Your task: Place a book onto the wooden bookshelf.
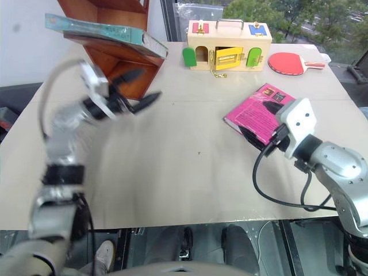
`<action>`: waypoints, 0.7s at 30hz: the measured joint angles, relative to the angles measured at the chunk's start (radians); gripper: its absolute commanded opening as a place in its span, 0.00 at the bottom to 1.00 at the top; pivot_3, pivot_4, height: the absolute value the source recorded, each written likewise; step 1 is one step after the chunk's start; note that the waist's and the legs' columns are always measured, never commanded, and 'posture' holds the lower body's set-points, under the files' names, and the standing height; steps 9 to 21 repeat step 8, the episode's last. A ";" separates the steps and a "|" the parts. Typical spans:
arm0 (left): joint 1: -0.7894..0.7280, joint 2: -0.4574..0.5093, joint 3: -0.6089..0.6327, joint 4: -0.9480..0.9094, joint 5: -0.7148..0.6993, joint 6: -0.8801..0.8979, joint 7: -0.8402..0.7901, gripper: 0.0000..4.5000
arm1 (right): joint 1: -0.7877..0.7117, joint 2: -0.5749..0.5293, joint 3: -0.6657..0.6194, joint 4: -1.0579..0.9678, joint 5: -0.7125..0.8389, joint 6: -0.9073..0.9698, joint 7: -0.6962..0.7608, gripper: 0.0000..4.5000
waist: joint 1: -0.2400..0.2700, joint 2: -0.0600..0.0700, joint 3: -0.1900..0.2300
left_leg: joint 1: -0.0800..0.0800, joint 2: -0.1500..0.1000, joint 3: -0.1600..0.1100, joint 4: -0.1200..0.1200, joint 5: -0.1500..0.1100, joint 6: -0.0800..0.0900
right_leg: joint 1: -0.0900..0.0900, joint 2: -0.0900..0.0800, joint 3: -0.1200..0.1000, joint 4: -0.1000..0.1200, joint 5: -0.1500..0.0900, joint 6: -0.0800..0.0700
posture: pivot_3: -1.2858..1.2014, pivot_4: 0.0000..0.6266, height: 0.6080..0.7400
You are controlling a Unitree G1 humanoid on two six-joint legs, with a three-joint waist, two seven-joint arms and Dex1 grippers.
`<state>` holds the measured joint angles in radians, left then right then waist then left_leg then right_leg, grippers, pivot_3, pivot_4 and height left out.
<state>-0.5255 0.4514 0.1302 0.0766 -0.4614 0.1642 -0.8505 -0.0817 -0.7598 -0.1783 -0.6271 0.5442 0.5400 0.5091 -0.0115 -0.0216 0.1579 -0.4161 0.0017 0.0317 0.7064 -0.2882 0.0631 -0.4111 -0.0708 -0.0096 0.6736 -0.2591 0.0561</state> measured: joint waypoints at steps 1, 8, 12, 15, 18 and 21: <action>0.023 -0.011 0.000 -0.049 -0.003 0.022 0.037 0.99 | 0.019 0.000 -0.004 0.002 -0.006 0.000 0.005 1.00 | 0.001 0.000 0.000 | 0.001 0.000 0.000 0.000 0.000 -0.001 | 0.000 0.000 0.000 0.002 0.000 0.000 | 0.52 0.24 1.00; 0.393 0.071 0.058 -0.205 0.012 0.083 0.096 0.99 | 0.491 0.009 -0.281 -0.029 -0.064 -0.068 0.131 1.00 | 0.007 0.008 -0.006 | 0.017 0.001 0.003 -0.003 -0.002 0.004 | 0.013 0.001 0.003 0.002 0.000 -0.001 | 0.52 0.24 1.00; 0.393 0.071 0.058 -0.205 0.012 0.083 0.096 0.99 | 0.491 0.009 -0.281 -0.029 -0.064 -0.068 0.131 1.00 | 0.007 0.008 -0.006 | 0.017 0.001 0.003 -0.003 -0.002 0.004 | 0.013 0.001 0.003 0.002 0.000 -0.001 | 0.52 0.24 1.00; 0.393 0.071 0.058 -0.205 0.012 0.083 0.096 0.99 | 0.491 0.009 -0.281 -0.029 -0.064 -0.068 0.131 1.00 | 0.007 0.008 -0.006 | 0.017 0.001 0.003 -0.003 -0.002 0.004 | 0.013 0.001 0.003 0.002 0.000 -0.001 | 0.52 0.24 1.00; 0.393 0.071 0.058 -0.205 0.012 0.083 0.096 0.99 | 0.491 0.009 -0.281 -0.029 -0.064 -0.068 0.131 1.00 | 0.007 0.008 -0.006 | 0.017 0.001 0.003 -0.003 -0.002 0.004 | 0.013 0.001 0.003 0.002 0.000 -0.001 | 0.52 0.24 1.00; 0.393 0.071 0.058 -0.205 0.012 0.083 0.096 0.99 | 0.491 0.009 -0.281 -0.029 -0.064 -0.068 0.131 1.00 | 0.007 0.008 -0.006 | 0.017 0.001 0.003 -0.003 -0.002 0.004 | 0.013 0.001 0.003 0.002 0.000 -0.001 | 0.52 0.24 1.00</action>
